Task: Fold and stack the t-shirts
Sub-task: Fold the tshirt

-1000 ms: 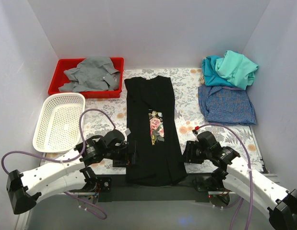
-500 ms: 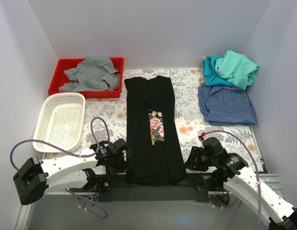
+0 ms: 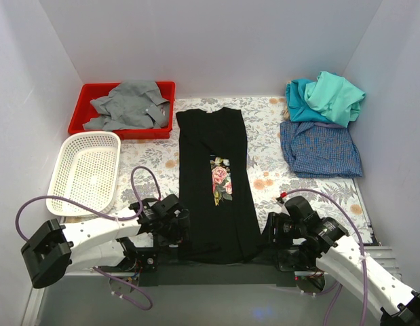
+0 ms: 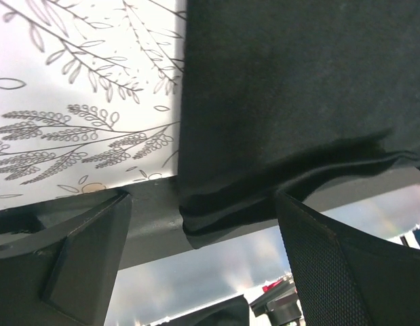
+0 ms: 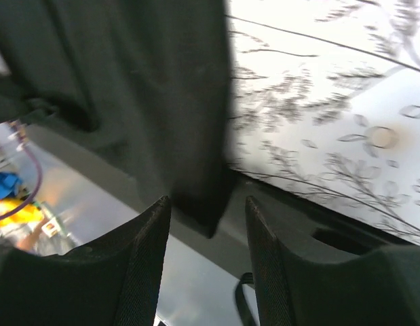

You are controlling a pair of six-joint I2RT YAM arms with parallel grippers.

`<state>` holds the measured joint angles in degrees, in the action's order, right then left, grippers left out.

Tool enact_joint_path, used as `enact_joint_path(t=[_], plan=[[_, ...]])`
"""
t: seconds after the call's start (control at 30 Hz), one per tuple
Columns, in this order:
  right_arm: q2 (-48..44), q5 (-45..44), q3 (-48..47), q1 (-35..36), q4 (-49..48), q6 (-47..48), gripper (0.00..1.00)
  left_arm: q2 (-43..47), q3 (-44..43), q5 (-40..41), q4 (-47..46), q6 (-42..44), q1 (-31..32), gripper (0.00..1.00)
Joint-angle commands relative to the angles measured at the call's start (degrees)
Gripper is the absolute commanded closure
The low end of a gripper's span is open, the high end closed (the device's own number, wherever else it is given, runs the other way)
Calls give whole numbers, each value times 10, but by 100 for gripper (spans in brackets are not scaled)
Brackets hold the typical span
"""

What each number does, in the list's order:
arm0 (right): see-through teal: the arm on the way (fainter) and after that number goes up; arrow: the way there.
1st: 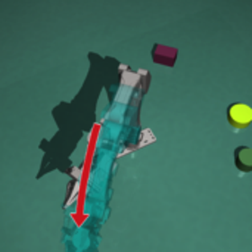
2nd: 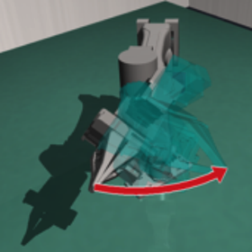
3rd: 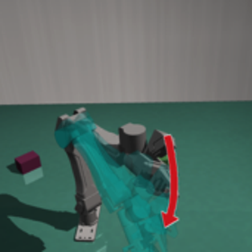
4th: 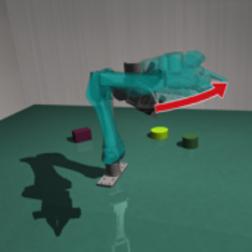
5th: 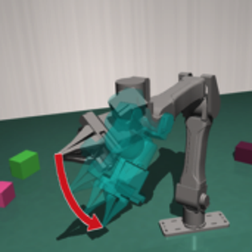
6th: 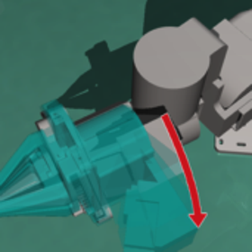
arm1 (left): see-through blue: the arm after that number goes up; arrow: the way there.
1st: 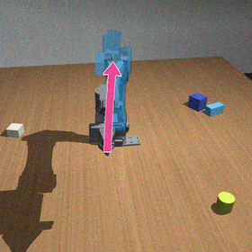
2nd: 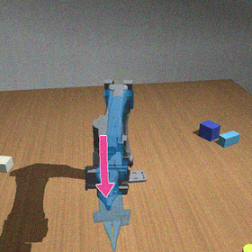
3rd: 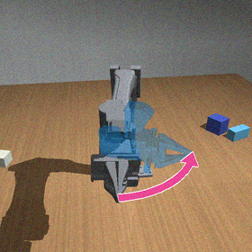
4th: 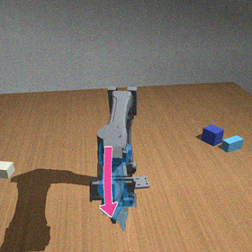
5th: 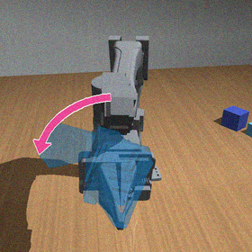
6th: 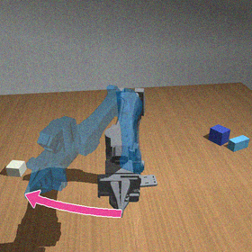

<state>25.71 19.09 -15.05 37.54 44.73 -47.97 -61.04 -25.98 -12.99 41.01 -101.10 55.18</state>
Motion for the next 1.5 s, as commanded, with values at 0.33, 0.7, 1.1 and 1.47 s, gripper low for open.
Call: enact_joint_path(t=[0.33, 0.7, 1.1, 1.47], plan=[[6, 67, 35, 7, -100, -6, 64, -7, 69, -117, -252, 6, 8, 18], [35, 74, -9, 10, -148, 10, 99, 4, 48, -178, -262, 30, 11, 100], [54, 97, -72, 10, -160, 11, 99, 33, -97, -192, -147, 62, 12, 100], [140, 20, -148, 10, -155, 62, 99, -6, -190, -50, 4, 93, 12, 100]])
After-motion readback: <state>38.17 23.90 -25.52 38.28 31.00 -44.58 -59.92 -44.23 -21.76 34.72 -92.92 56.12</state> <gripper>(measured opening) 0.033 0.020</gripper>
